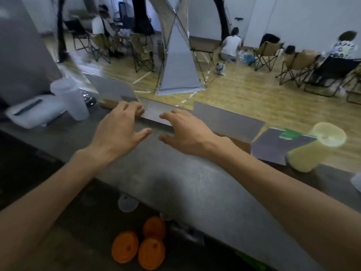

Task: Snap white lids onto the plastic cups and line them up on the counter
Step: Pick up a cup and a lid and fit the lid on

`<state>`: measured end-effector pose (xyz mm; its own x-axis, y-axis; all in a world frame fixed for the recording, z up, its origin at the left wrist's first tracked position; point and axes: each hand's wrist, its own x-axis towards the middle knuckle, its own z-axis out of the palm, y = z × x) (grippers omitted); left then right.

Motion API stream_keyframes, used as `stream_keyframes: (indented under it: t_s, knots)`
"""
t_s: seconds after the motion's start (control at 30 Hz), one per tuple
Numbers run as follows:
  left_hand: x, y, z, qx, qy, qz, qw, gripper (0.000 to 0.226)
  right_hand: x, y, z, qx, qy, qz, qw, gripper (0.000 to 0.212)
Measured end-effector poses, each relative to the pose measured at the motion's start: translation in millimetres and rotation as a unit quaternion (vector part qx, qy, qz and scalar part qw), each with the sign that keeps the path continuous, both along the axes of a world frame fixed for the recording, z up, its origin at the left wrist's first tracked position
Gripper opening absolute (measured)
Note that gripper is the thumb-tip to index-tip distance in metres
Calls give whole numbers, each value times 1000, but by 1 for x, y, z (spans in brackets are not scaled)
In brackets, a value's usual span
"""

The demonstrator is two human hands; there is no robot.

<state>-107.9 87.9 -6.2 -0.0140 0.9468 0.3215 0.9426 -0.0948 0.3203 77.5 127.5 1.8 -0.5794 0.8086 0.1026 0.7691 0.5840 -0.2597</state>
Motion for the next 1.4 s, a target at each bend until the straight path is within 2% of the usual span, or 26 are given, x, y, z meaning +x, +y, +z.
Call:
stream_keyframes:
  t_s: [0.17,0.33,0.4,0.53,0.63,0.7,0.8,0.9,1.07,1.2,1.27,1.4]
  knots:
    - [-117,52,-14,0,-6,94,996,73,-129,71,-13,-12,5,44,999,54]
    - [-216,104,-21,25,-57,141,988,100,-253,143,-25,-39,37,67,996,68]
    - [-246,122,-23,9,-83,150,985,102,-292,166,-30,-58,62,68,994,73]
    - [-286,150,-31,-61,-101,147,982,98,-340,196,-43,-92,75,60,991,88]
    - [-299,160,-38,-93,-129,112,981,95,-351,206,-50,-108,97,54,988,78]
    - [-300,162,-42,-81,-128,98,984,89,-347,204,-50,-111,120,56,985,74]
    - [-287,154,-46,-25,-118,101,988,79,-324,188,-42,-106,155,59,980,74]
    - [-254,138,-43,-2,-132,58,990,69,-277,162,-32,-86,164,43,982,79]
    - [-164,105,-30,-23,-106,-71,992,82,-145,104,-19,-104,185,5,977,85]
    - [-55,78,-24,-73,-126,-220,965,87,-15,46,-16,-145,188,-37,971,83]
    - [8,66,-27,-91,-109,-289,947,94,51,15,-15,-166,191,-66,965,82]
    - [134,38,-35,-67,-68,-398,913,97,174,-49,-10,-163,158,-125,966,81]
